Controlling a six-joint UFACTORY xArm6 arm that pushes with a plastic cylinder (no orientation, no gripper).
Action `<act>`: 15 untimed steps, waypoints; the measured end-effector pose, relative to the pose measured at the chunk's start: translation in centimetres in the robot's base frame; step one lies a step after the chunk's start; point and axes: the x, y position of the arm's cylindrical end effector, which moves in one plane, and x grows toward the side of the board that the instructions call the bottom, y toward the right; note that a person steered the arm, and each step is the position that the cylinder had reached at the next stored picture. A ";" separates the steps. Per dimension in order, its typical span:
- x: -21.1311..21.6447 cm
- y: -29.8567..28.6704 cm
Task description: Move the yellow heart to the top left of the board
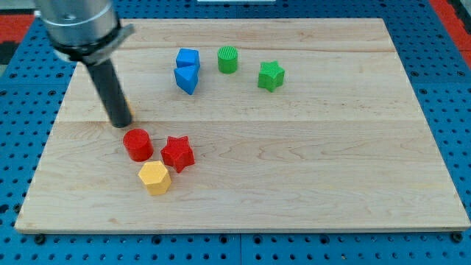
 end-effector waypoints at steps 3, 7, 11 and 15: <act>-8.2 1.9; -19.3 2.5; -17.6 11.9; -19.7 7.0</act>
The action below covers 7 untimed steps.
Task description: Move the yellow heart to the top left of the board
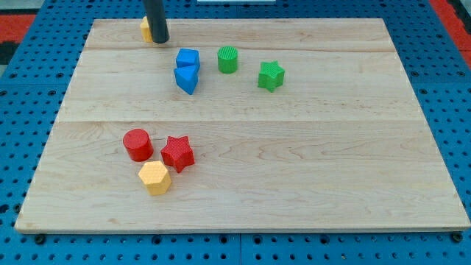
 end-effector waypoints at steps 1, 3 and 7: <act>0.0 2.1; -5.2 6.0; -3.7 -0.8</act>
